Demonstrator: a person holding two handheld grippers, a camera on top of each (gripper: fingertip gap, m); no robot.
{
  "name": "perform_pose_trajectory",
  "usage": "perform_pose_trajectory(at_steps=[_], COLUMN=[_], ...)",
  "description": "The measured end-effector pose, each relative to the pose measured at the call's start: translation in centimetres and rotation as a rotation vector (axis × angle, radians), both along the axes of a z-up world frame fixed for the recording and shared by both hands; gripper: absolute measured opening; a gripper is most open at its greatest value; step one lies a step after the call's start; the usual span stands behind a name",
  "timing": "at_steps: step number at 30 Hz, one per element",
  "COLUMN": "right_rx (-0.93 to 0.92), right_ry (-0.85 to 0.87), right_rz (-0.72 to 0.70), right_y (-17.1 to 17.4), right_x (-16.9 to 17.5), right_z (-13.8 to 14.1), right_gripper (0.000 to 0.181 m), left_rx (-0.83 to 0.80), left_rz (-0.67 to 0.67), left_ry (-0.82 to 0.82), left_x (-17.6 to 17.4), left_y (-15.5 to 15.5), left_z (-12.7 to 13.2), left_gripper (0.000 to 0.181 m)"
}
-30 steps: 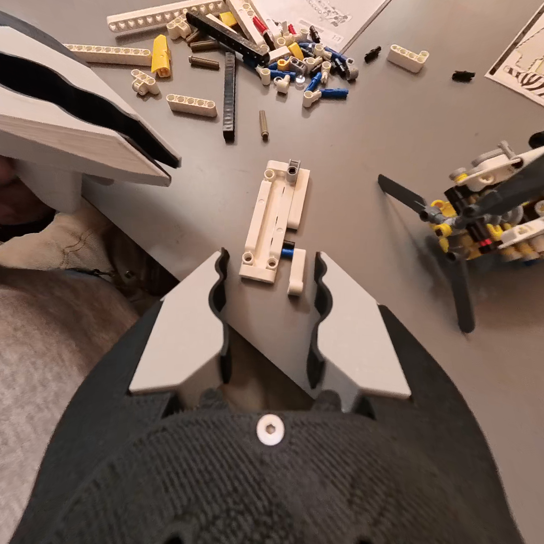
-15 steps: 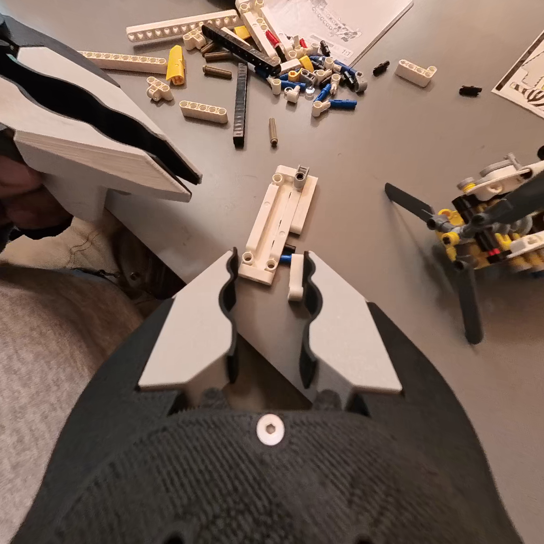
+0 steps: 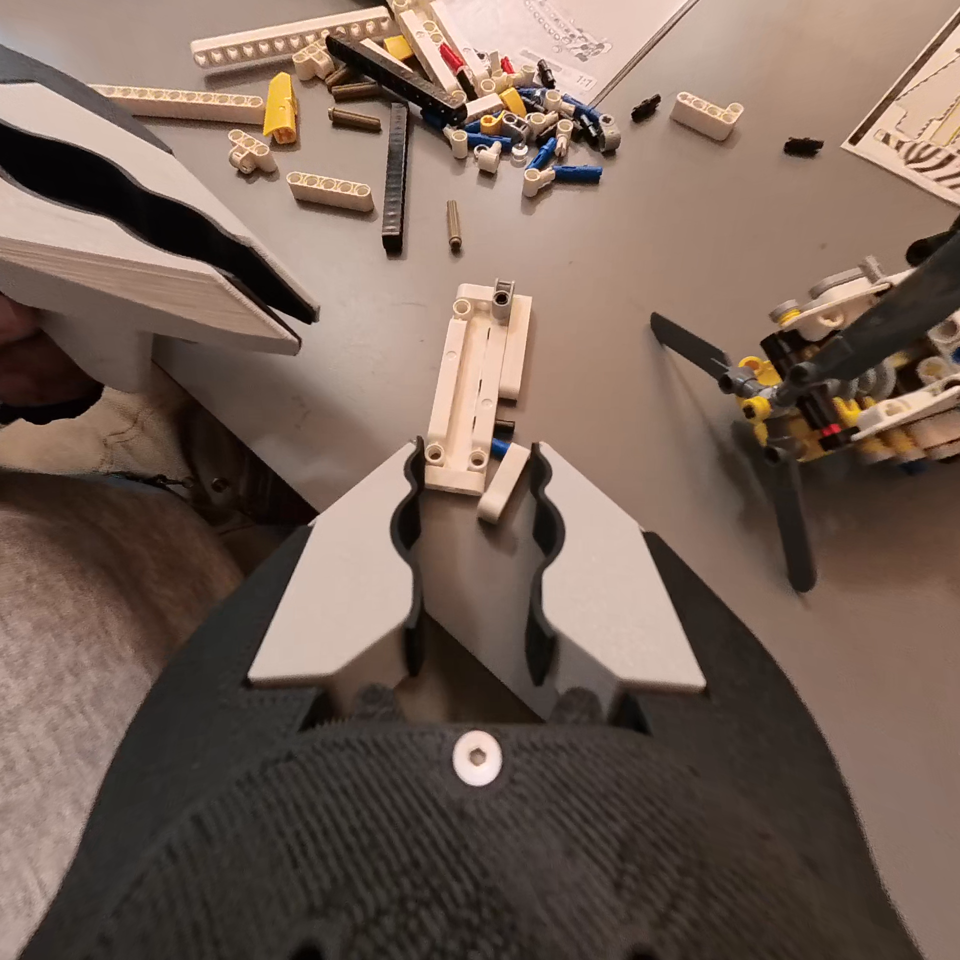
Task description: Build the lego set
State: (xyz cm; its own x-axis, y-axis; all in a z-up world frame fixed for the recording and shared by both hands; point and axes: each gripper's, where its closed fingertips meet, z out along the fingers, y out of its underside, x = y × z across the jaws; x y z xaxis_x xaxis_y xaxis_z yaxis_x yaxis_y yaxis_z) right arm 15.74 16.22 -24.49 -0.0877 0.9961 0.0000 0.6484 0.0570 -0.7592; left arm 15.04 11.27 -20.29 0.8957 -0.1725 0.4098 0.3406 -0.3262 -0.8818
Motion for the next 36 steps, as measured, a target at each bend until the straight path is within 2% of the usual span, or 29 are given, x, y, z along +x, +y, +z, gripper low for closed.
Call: perform_pose_trajectory(at_steps=[3, 8, 17, 36], right_rx=[0.005, 0.059, 0.019, 0.003], right_ry=[-0.006, -0.025, -0.036, 0.017], right_rz=[-0.006, -0.026, -0.027, 0.074], right_y=[0.2, 0.6, -0.5, -0.5], right_x=[0.0, 0.3, 1.2, 0.0], right_z=[0.0, 0.1, -0.1, 0.0], right_gripper=[0.04, 0.052, 0.055, 0.04], left_rx=[0.0, 0.002, -0.002, -0.002], left_rz=[0.001, 0.001, -0.012, -0.011], left_ry=[0.002, 0.0, -0.004, -0.003], left_x=[0.0, 0.0, 0.3, 0.3], left_y=[0.0, 0.0, 0.1, 0.1], left_z=[0.0, 0.0, -0.1, -0.1], left_gripper=[0.004, 0.004, 0.004, 0.004])
